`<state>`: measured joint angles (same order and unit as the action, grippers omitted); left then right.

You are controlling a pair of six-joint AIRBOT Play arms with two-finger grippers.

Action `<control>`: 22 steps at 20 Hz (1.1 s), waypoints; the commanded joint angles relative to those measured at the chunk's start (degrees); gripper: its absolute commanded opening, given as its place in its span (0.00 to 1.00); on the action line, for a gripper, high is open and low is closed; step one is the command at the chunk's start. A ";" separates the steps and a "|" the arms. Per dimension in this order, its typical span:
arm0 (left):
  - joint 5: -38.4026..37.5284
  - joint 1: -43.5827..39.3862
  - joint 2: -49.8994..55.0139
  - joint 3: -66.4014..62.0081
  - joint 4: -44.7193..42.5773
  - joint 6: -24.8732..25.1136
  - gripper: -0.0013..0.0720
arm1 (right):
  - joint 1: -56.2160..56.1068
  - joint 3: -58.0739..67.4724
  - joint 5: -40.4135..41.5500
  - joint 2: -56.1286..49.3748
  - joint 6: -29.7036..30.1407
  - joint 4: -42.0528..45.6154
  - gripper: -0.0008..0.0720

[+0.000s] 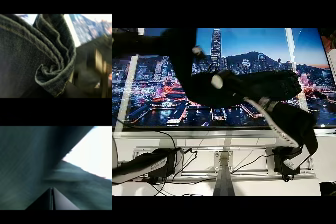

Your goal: Fold the clothes and pants, and hang the long-sleeved shirts on hangers.

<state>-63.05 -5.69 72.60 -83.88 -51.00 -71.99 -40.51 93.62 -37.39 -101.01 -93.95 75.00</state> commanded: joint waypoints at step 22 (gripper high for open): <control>-4.26 10.29 13.29 14.19 0.85 2.34 0.83 | 51.47 0.35 -34.23 7.02 6.62 5.79 0.05</control>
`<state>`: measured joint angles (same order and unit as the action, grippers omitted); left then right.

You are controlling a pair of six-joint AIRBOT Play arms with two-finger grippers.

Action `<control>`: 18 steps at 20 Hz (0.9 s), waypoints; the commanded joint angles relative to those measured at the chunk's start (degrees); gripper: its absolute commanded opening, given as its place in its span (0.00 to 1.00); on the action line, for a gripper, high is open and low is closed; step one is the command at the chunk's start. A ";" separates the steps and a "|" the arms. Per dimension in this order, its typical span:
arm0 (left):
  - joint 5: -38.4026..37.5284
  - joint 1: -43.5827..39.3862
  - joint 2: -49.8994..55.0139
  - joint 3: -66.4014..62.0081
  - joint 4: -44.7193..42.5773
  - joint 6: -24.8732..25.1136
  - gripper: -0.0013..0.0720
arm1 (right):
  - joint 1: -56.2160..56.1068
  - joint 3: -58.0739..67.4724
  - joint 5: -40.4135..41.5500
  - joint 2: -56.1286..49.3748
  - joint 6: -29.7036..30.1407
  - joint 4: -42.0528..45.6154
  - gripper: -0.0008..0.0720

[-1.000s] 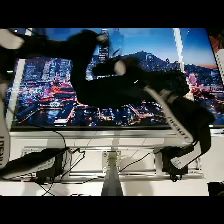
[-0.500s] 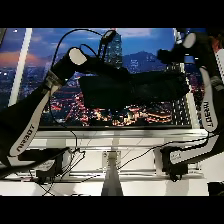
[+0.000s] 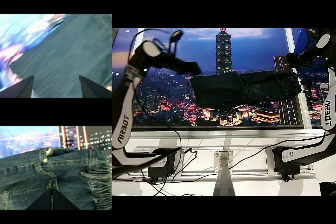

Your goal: Fold the clothes and pants, and hang the long-sleeved shirts on hangers.

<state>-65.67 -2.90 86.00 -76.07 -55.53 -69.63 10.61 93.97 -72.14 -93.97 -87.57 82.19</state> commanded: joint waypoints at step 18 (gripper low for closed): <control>17.00 -3.76 0.00 18.10 12.92 7.15 0.05 | -14.49 -0.50 6.60 -3.76 0.22 -10.38 0.05</control>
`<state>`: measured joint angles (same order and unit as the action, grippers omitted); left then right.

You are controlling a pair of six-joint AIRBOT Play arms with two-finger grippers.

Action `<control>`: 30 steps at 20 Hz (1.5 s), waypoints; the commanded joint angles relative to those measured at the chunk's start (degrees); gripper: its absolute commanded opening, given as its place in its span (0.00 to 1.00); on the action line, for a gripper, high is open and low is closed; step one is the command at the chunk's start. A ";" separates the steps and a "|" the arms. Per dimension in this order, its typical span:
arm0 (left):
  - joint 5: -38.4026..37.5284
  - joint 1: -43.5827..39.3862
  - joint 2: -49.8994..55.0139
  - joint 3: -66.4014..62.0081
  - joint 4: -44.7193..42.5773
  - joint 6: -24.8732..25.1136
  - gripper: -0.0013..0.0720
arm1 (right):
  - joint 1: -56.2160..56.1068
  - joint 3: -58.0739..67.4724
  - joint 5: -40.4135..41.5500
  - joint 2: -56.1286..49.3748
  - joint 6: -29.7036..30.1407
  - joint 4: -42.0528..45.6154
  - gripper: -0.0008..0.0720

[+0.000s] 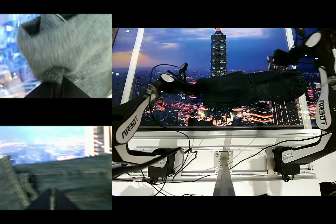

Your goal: Fold the clothes and pants, and hang the long-sleeved shirts on hangers.

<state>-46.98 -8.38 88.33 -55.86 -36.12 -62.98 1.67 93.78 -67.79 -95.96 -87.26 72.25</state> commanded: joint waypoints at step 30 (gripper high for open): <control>46.47 -41.66 -0.20 -15.63 4.02 -2.19 0.80 | 2.73 6.08 -5.73 -0.31 -0.48 9.25 0.05</control>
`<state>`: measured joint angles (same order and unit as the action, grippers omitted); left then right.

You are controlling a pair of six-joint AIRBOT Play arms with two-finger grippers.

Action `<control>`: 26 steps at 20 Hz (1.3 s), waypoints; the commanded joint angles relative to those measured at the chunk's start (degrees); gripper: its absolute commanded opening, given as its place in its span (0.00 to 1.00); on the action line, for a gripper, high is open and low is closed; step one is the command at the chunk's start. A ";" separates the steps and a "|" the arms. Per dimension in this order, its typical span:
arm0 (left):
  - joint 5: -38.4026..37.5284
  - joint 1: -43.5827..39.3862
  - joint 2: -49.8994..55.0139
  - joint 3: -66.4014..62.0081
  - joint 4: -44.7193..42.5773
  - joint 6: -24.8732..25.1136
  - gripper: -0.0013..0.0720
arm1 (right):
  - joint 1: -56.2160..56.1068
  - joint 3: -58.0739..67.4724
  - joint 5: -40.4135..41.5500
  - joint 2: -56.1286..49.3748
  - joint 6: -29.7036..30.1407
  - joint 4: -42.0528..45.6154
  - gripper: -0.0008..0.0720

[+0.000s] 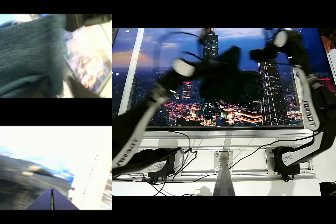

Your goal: Fold the clothes and pants, and hang the long-sleeved shirts on hangers.

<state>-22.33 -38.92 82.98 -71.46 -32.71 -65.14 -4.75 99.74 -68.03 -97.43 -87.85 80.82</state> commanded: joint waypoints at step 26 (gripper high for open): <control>-15.52 9.97 0.81 0.00 -16.13 -0.04 0.96 | -3.52 -27.50 16.68 -3.21 33.05 -57.00 0.53</control>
<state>-37.21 -29.10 83.83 -71.46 -48.80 -65.19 -3.18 68.29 -58.02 -100.49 -55.55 22.65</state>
